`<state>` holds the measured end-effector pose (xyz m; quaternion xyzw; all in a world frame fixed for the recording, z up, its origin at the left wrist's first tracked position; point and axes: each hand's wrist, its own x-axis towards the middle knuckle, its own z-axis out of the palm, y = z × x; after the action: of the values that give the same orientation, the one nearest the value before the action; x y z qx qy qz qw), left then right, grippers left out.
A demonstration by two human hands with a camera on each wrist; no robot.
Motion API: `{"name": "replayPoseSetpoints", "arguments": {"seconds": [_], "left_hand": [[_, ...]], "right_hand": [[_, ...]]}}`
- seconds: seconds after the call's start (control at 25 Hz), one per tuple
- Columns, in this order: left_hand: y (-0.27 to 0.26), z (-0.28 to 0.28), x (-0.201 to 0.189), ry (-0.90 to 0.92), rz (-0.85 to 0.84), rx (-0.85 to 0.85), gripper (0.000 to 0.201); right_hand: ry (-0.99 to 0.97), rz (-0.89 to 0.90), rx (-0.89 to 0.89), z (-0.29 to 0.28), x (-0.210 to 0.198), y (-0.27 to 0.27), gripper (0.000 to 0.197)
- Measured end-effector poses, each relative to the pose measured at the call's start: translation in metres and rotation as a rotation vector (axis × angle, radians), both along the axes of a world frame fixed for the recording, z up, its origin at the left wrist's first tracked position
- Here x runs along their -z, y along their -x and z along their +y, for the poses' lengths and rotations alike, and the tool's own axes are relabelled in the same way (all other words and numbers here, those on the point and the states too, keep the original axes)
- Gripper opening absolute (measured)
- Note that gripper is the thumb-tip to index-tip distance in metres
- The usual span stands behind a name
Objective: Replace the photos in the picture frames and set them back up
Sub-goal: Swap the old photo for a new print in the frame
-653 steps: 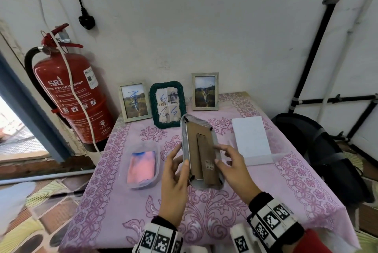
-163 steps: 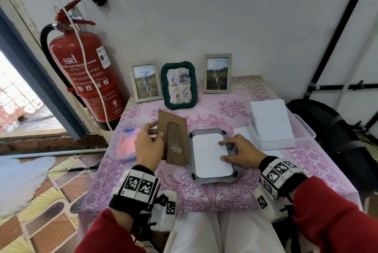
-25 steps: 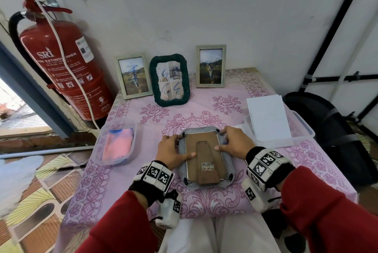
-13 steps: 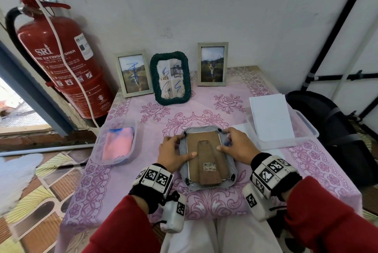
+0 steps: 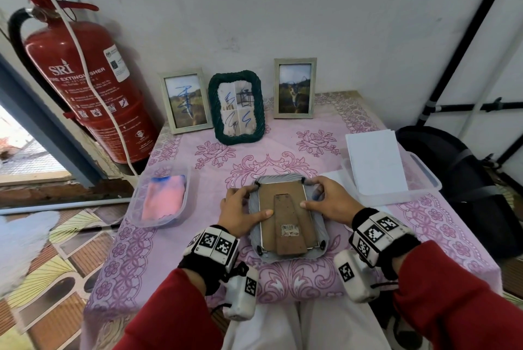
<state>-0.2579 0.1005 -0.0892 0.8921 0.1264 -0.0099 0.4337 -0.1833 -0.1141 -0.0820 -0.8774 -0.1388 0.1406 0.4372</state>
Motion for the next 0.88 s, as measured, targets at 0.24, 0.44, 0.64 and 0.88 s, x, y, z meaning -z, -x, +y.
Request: {"name": "replayPoseSetpoints", "arguments": {"seconds": [0.24, 0.44, 0.64, 0.88], "left_hand": [[0.0012, 0.0, -0.0011, -0.02, 0.004, 0.009, 0.069], [0.0002, -0.0007, -0.0018, -0.052, 0.014, 0.011, 0.069], [0.0003, -0.0007, -0.0016, -0.041, 0.004, 0.007, 0.068], [-0.0012, 0.0009, -0.0005, -0.063, 0.009, 0.028, 0.067]], "right_hand": [[0.043, -0.042, -0.05, 0.002, -0.0004, -0.0001, 0.053], [0.047, -0.026, -0.052, 0.0006, 0.001, -0.0019, 0.059], [0.029, -0.025, -0.062, -0.0004, 0.0027, -0.0042, 0.059], [0.048, -0.059, -0.096, -0.0013, 0.0026, -0.0053, 0.058]]}}
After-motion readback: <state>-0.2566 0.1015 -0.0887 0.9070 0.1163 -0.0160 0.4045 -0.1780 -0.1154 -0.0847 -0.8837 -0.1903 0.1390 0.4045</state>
